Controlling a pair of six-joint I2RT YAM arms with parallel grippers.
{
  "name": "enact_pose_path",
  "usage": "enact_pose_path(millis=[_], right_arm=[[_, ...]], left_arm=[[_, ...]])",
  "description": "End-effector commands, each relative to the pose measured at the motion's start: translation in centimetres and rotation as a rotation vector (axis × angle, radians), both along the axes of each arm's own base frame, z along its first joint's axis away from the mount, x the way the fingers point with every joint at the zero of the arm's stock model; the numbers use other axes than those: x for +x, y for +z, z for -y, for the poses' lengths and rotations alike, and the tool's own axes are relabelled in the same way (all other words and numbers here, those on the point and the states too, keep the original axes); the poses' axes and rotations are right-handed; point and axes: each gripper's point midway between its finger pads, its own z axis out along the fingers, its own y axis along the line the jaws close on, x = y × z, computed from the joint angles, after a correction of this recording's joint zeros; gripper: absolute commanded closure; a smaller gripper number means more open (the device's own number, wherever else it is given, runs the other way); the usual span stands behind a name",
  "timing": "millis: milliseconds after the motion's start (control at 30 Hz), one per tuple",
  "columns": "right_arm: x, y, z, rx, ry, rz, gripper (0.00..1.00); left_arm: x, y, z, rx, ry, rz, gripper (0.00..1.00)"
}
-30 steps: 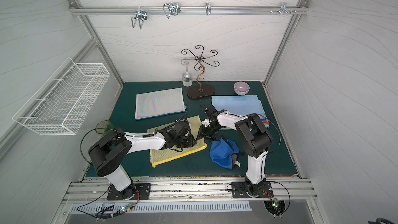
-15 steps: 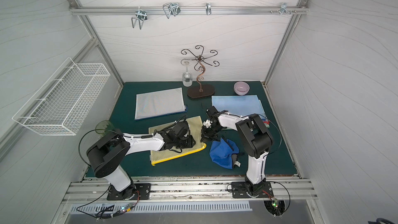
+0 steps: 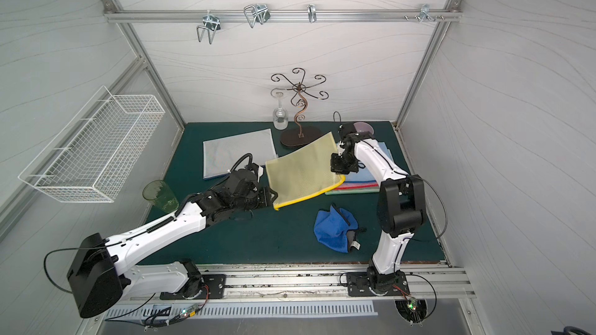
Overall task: Wipe the document bag
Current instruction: Pick up the document bag from the center of the board, then place the document bag.
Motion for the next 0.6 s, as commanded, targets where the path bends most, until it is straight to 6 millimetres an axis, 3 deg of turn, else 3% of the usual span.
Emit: enact_pose_path(millis=[0, 133, 233, 567], right_arm=[[0.7, -1.4, 5.8, -0.237, 0.014, -0.057, 1.0], [3.4, -1.9, 10.2, -0.307, -0.051, -0.051, 1.0], [4.6, -2.5, 12.5, -0.373, -0.059, -0.063, 1.0], [6.0, -4.6, 17.7, -0.516, -0.08, -0.124, 1.0]], left_arm=[[-0.9, 0.3, -2.3, 0.053, 0.043, 0.012, 0.62], [-1.8, 0.0, -4.0, 0.062, 0.081, 0.002, 0.62], [-2.4, -0.1, -4.8, 0.073, 0.102, -0.006, 0.62], [-2.4, 0.5, -7.1, 0.115, 0.151, 0.002, 0.62]])
